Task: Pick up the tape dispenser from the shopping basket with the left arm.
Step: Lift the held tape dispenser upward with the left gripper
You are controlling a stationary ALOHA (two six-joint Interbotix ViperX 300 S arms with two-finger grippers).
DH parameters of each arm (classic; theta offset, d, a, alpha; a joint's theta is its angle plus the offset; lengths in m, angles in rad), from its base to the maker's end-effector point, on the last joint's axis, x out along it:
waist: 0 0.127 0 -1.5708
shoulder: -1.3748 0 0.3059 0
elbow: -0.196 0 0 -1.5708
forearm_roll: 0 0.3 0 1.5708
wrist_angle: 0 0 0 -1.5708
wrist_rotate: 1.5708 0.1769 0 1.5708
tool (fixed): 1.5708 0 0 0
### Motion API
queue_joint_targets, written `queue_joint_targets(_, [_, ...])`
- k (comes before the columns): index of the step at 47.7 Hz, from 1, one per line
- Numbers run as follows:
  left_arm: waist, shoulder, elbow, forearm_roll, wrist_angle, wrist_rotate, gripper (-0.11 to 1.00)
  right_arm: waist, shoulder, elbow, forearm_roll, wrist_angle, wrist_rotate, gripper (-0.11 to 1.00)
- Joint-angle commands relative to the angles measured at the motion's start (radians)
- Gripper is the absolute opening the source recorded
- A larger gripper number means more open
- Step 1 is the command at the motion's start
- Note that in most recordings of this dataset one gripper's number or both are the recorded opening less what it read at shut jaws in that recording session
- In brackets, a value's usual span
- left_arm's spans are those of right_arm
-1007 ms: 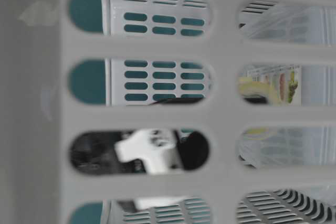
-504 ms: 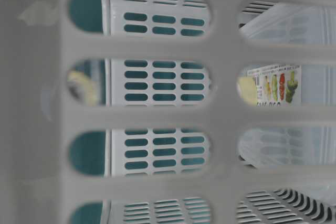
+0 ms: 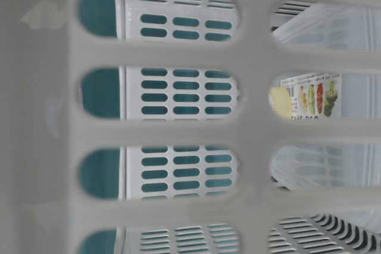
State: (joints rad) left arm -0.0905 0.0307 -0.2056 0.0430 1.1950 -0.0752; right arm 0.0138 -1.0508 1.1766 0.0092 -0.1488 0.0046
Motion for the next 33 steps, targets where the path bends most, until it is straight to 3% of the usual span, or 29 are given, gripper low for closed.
queue_joint_targets(1, [0.003,-0.020,-0.025,0.002,-0.002,0.002,0.28,0.003,0.005,-0.015,0.003,-0.005,0.000,0.74])
queue_joint_targets(33, [0.003,-0.014,-0.017,0.003,0.003,0.002,0.28,0.002,-0.002,-0.011,0.003,-0.005,0.000,0.74])
